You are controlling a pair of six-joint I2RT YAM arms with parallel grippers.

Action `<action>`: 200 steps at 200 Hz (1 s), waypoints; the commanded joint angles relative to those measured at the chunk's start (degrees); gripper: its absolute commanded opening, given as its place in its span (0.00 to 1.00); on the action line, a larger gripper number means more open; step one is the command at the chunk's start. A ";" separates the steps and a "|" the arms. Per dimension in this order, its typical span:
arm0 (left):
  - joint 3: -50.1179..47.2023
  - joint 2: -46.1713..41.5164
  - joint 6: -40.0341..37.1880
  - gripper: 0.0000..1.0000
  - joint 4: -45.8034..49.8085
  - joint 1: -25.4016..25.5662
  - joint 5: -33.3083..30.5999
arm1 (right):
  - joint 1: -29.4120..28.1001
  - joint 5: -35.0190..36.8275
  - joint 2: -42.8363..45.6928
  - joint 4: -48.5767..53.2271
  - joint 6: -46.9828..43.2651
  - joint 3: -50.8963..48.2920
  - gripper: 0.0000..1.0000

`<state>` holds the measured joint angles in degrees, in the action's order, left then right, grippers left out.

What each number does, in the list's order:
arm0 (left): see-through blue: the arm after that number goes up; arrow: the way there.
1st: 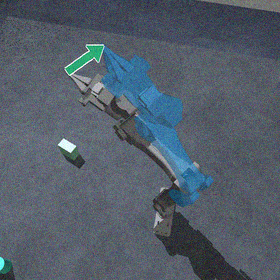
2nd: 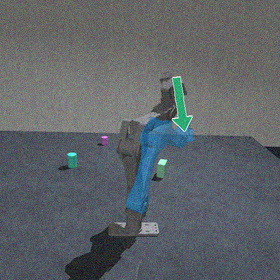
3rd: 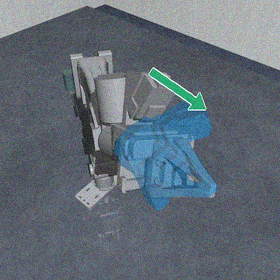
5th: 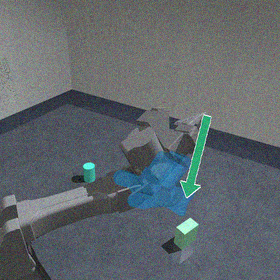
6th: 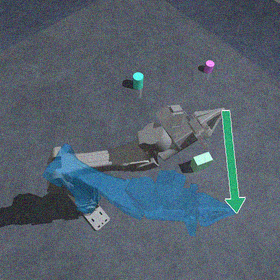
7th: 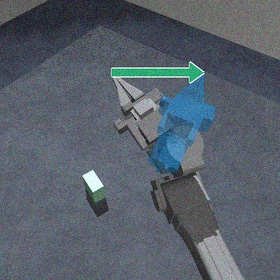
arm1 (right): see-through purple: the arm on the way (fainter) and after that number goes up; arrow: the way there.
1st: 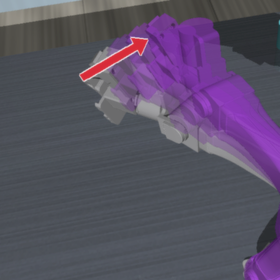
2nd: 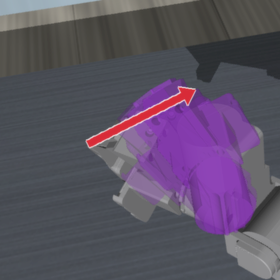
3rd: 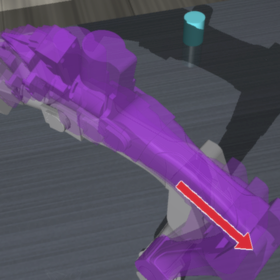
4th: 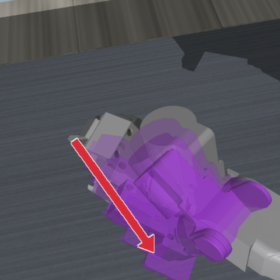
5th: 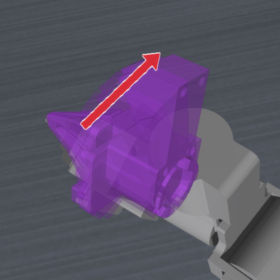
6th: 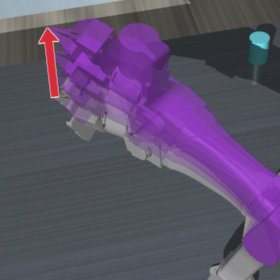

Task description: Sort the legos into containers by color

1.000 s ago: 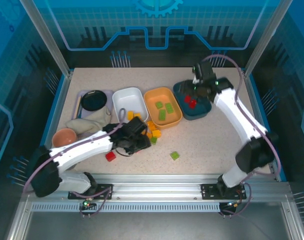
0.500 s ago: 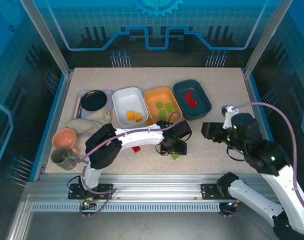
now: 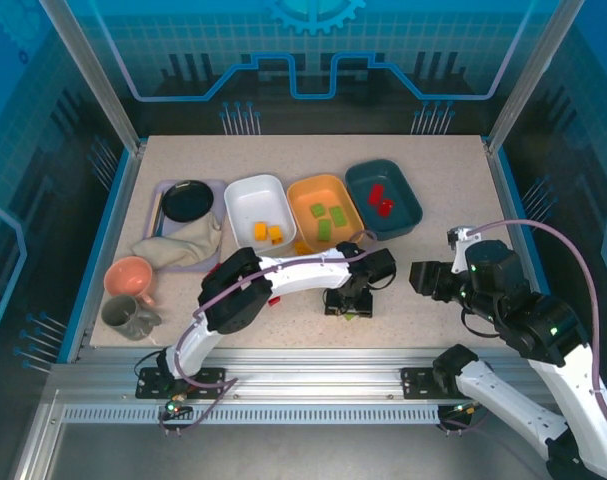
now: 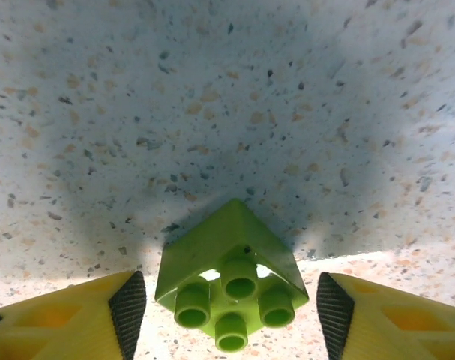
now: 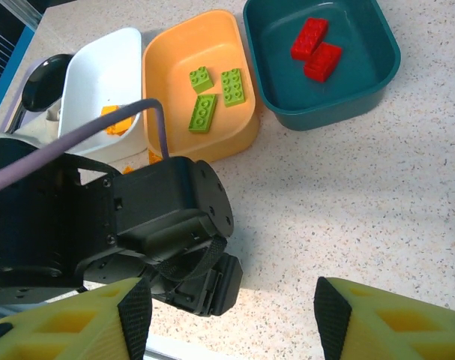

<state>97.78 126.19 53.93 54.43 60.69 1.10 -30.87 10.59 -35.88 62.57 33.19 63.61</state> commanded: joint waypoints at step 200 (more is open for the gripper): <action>29.55 5.03 -12.05 0.36 8.38 -24.67 -11.68 | -0.16 -13.23 -15.73 -12.53 0.12 -0.22 0.62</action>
<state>122.56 125.21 45.19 58.35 37.45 -8.01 -30.87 -1.39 -48.34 52.64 32.34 63.29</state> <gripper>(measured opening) 0.362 0.619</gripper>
